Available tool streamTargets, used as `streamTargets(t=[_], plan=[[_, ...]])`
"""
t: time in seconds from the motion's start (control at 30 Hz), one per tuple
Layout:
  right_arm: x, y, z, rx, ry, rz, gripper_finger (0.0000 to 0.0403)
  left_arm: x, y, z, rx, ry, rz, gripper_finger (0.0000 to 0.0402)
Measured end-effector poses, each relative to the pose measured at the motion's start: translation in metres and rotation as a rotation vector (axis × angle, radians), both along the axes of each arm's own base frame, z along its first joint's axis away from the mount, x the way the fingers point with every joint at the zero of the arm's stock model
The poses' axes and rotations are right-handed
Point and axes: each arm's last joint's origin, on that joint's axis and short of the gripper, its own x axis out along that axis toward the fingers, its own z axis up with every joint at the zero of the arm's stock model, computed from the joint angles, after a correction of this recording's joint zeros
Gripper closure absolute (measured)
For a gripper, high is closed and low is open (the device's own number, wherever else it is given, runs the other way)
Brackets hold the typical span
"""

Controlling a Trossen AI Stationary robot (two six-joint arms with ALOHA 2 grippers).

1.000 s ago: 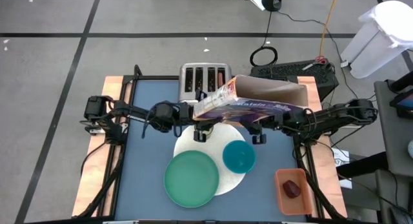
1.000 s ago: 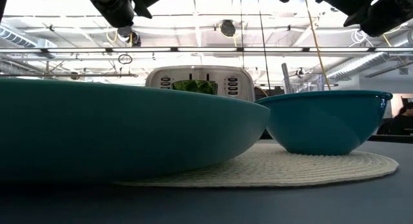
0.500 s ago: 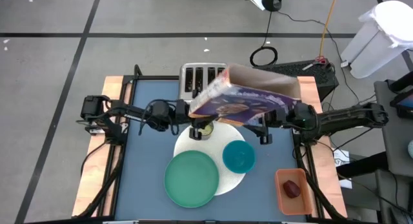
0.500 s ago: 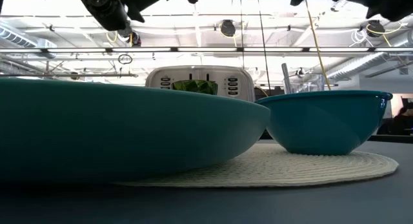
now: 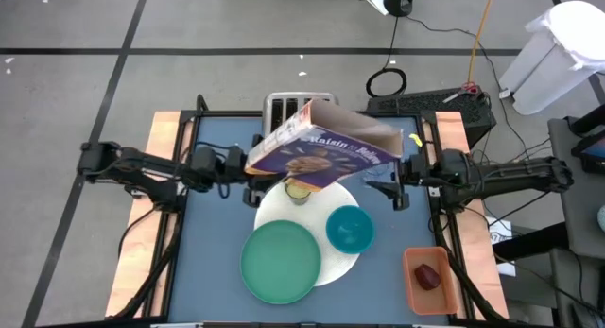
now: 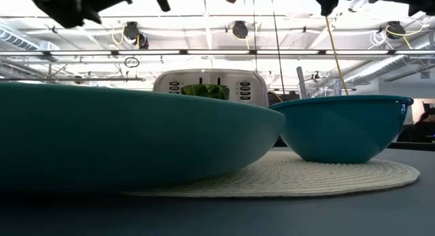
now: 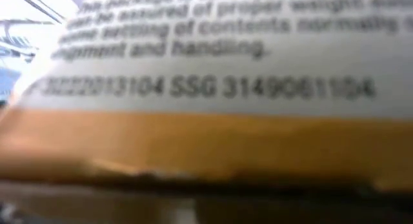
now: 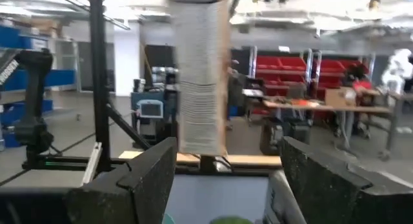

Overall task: Arrange a breakfast setting
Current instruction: Pour the cereal into the blue bowl

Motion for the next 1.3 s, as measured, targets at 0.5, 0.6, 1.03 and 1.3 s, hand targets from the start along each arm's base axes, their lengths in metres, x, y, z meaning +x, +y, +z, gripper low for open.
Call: streamTargets(t=[0.5, 0.6, 1.03, 1.3], plan=[[-0.007, -0.002, -0.003, 0.100, 0.052, -0.047, 0.0135, -0.056, -0.023, -0.003, -0.052, 0.359, -0.124, 0.0227], [-0.007, -0.002, -0.003, 0.110, 0.051, -0.045, 0.0135, -0.062, -0.026, -0.005, -0.058, 0.415, -0.146, 0.0227], [-0.007, -0.002, -0.003, 0.110, 0.051, -0.045, 0.0135, -0.071, -0.031, -0.017, -0.078, 0.582, -0.172, 0.0227], [-0.007, -0.002, -0.003, 0.110, 0.050, -0.045, 0.0135, -0.072, -0.031, -0.022, -0.087, 0.674, -0.165, 0.0227]])
